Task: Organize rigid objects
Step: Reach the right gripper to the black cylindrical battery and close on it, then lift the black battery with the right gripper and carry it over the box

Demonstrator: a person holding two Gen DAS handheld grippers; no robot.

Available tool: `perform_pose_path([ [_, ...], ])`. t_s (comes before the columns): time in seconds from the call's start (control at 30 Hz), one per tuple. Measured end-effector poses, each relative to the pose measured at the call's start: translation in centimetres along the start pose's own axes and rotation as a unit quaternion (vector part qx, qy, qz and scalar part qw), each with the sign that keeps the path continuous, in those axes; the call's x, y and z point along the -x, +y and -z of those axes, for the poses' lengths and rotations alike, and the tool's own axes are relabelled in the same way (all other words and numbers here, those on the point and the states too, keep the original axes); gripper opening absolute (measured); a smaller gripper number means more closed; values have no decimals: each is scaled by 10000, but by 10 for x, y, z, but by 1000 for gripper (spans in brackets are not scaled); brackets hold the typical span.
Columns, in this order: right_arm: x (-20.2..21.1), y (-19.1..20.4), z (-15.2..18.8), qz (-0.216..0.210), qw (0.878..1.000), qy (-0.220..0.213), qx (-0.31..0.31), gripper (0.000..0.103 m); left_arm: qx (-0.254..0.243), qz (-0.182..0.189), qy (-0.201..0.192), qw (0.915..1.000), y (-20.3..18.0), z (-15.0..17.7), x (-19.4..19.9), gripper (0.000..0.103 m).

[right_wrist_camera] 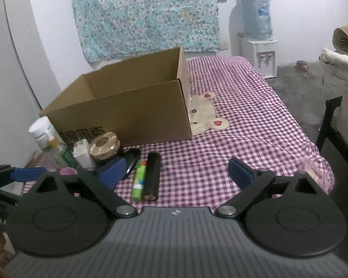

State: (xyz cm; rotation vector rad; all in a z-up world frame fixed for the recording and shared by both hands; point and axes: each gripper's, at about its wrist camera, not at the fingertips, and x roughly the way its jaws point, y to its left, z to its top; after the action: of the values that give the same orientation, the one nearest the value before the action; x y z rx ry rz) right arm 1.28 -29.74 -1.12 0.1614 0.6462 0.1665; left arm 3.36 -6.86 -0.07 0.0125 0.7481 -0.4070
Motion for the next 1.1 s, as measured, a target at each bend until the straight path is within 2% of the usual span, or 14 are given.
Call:
perform_pose_path([
  [0.1, -20, 3, -5, -198, 9995, 236, 72, 70, -236, 139, 102, 9996, -13, -4, -12, 73],
  [0.17, -34, 5, -9, -361, 9984, 407, 121, 57, -333, 238, 177, 9990, -17, -3, -21, 71],
  [0.23, -46, 9, -11, -505, 9971, 533, 204, 50, -423, 328, 257, 9982, -21, -3, -30, 59],
  [0.33, -63, 15, -14, -667, 9950, 690, 292, 44, -538, 394, 393, 9970, -28, -2, -41, 50],
  [0.37, -69, 15, -15, -712, 9942, 759, 281, 41, -602, 423, 434, 9963, -30, -2, -44, 42],
  [0.5, -87, 9, -15, -741, 9921, 996, 157, 25, -790, 486, 503, 9944, -36, -2, -53, 42],
  [0.6, -93, 0, -12, -937, 9895, 1096, -14, 24, -858, 559, 537, 9933, -38, -4, -61, 42],
  [0.7, -94, -8, -9, -896, 9894, 1138, -73, 22, -864, 662, 607, 9922, -40, -7, -70, 42],
  [0.83, -89, -28, -5, -928, 9874, 1201, -454, 21, -924, 767, 682, 9904, -45, -12, -84, 42],
  [0.97, -84, -44, -4, -962, 9838, 1268, -821, 21, -1000, 931, 845, 9870, -51, -15, -99, 49],
  [1.03, -85, -52, -5, -1048, 9797, 1327, -1077, 21, -1040, 971, 907, 9857, -54, -16, -104, 50],
  [1.1, -86, -60, -5, -1136, 9747, 1389, -1336, 21, -1052, 1002, 970, 9846, -55, -17, -110, 55],
])
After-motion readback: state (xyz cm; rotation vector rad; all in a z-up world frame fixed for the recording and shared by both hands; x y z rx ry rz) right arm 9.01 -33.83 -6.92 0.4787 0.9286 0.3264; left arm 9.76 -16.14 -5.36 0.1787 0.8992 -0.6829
